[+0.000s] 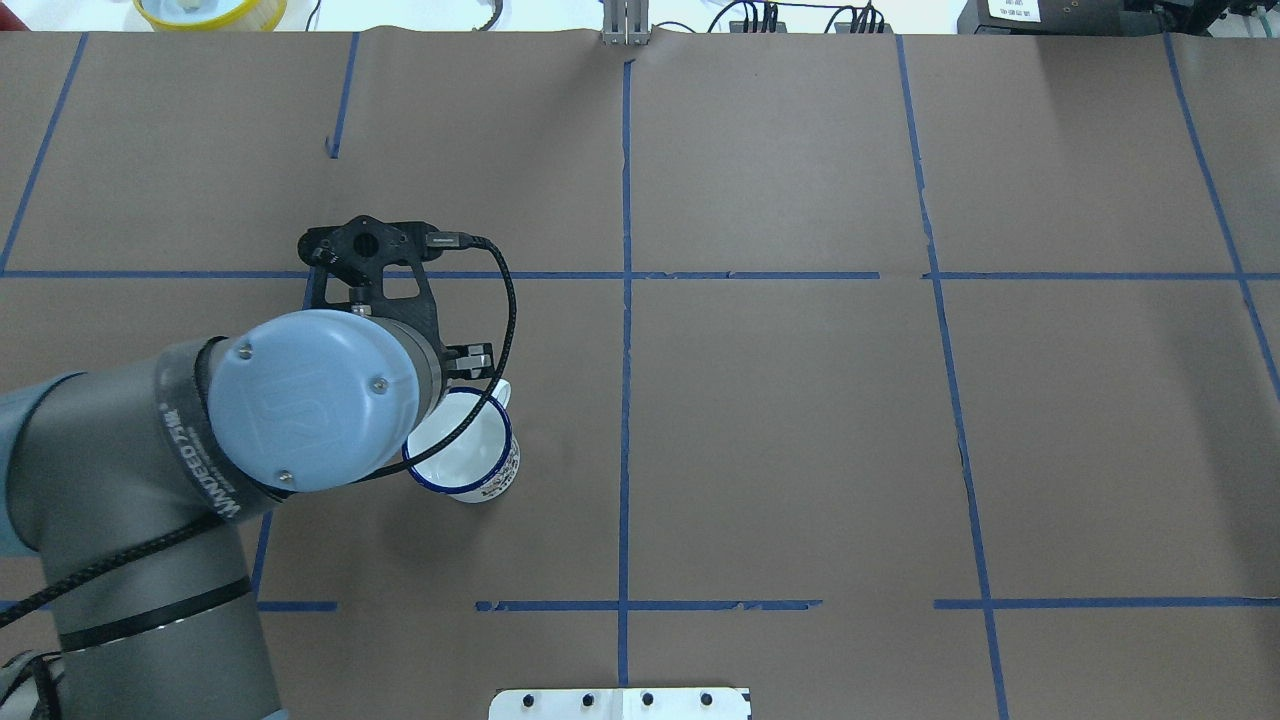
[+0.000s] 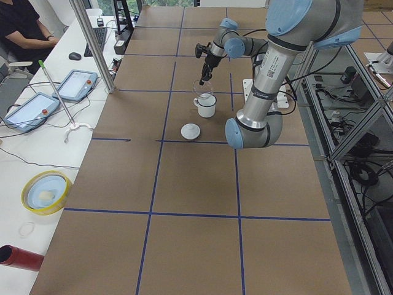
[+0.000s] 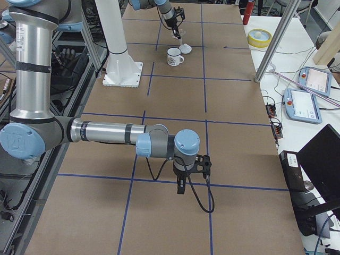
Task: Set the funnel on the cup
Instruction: 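Carry the glass funnel with the left gripper over the mug, then lower the glass funnel into the mug opening and open the left gripper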
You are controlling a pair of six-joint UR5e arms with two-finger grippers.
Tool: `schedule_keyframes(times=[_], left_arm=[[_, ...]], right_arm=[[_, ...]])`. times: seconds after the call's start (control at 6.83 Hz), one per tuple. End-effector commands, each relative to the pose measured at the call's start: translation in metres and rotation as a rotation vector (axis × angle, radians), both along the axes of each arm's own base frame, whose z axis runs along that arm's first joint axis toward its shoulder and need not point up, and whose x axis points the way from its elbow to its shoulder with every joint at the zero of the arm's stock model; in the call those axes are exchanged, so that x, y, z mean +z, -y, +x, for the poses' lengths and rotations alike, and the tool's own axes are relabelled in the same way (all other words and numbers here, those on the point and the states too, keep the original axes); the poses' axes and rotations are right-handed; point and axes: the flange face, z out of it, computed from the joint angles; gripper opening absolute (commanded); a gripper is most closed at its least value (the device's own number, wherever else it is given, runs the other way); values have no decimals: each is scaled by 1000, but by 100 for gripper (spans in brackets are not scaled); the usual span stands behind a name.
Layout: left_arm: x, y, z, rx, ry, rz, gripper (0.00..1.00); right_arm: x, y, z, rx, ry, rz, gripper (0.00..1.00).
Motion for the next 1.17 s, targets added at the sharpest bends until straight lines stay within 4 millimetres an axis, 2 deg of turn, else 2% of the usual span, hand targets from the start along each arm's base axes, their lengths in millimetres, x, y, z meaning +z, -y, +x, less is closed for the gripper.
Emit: schedule_keyframes(times=[0.0, 0.15, 0.29, 0.44, 0.59, 0.73, 1.02], left_arm=[[-6, -6, 41, 18, 41, 20, 0], [-9, -6, 50, 23, 47, 18, 0], [-8, -5, 51, 23, 48, 17, 0], [-3, -14, 58, 39, 59, 17, 0], [6, -11, 64, 40, 84, 13, 93], [22, -9, 68, 21, 117, 30, 100], [20, -7, 68, 11, 110, 47, 100]], right_arm=[[0, 0, 0, 0, 0, 0, 100], [0, 0, 0, 0, 0, 0, 100], [0, 0, 0, 0, 0, 0, 100], [0, 0, 0, 0, 0, 0, 100], [0, 0, 0, 0, 0, 0, 100], [0, 0, 0, 0, 0, 0, 100], [0, 0, 0, 0, 0, 0, 100]])
